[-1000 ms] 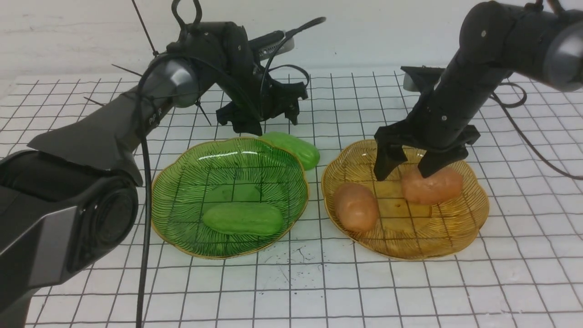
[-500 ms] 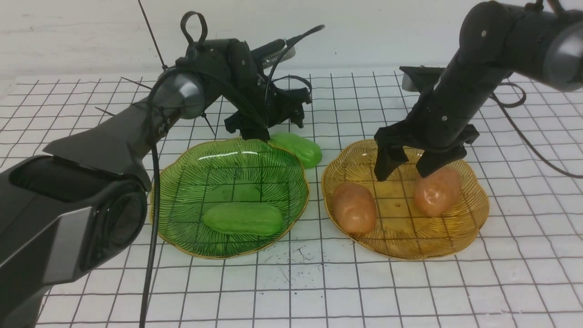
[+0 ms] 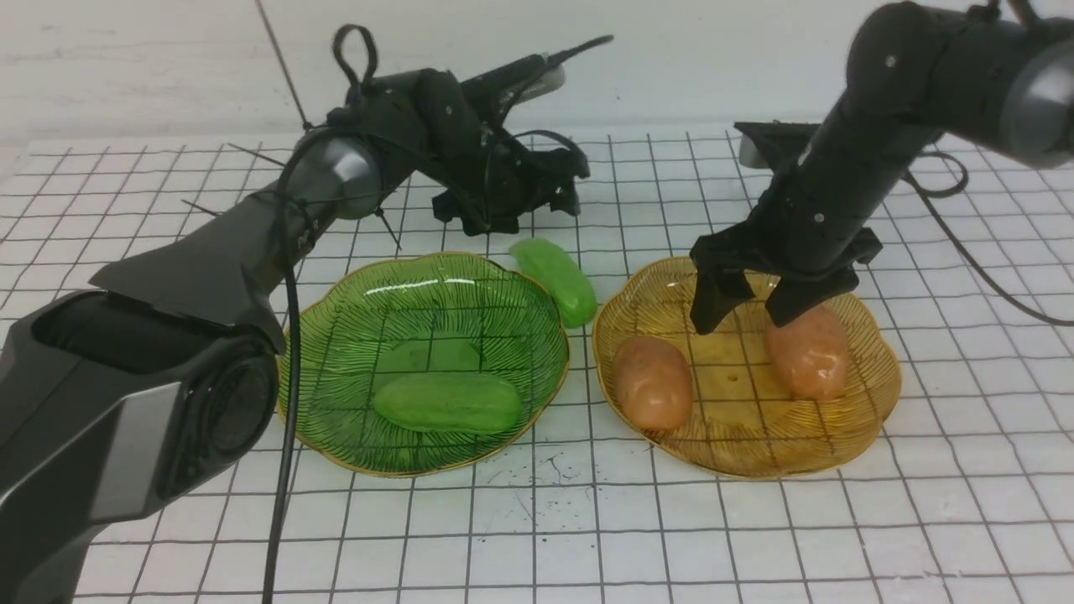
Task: Put different types of vegetables on the plate.
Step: 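Put the green cucumber next to the left plate into that plate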
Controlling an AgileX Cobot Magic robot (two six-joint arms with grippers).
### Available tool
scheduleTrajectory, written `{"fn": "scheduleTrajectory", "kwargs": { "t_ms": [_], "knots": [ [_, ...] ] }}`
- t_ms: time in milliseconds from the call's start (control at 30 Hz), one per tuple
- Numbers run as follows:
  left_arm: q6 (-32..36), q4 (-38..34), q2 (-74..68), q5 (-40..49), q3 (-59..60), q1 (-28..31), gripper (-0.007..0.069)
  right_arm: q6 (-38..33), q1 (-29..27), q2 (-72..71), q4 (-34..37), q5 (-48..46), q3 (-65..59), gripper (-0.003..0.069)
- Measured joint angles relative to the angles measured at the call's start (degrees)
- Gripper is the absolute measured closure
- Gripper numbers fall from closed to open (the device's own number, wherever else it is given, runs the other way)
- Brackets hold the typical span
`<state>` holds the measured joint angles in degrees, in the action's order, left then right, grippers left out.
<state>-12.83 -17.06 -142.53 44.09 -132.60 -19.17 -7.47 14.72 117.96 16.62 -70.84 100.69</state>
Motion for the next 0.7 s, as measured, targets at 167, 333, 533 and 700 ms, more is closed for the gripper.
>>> {"fn": "scheduleTrajectory", "kwargs": {
  "t_ms": [167,333,533,700],
  "knots": [
    [0.18,0.27,0.0,2.76,-0.69,0.0,0.0087,-0.26,0.0,0.0,0.07,0.0,0.0,0.0069],
    [0.29,1.22,-0.98,3.57,-0.76,0.0,0.0087,-0.33,0.0,0.0,0.14,0.0,0.0,0.0069],
    [0.39,1.41,-1.96,3.84,-0.76,0.0,0.0087,-0.52,0.0,0.0,0.14,0.0,0.0,0.0069],
    [0.39,1.47,-1.97,4.13,-0.76,0.0,0.0087,-1.29,0.0,0.0,0.14,0.0,0.0,0.0069]
  ]
}}
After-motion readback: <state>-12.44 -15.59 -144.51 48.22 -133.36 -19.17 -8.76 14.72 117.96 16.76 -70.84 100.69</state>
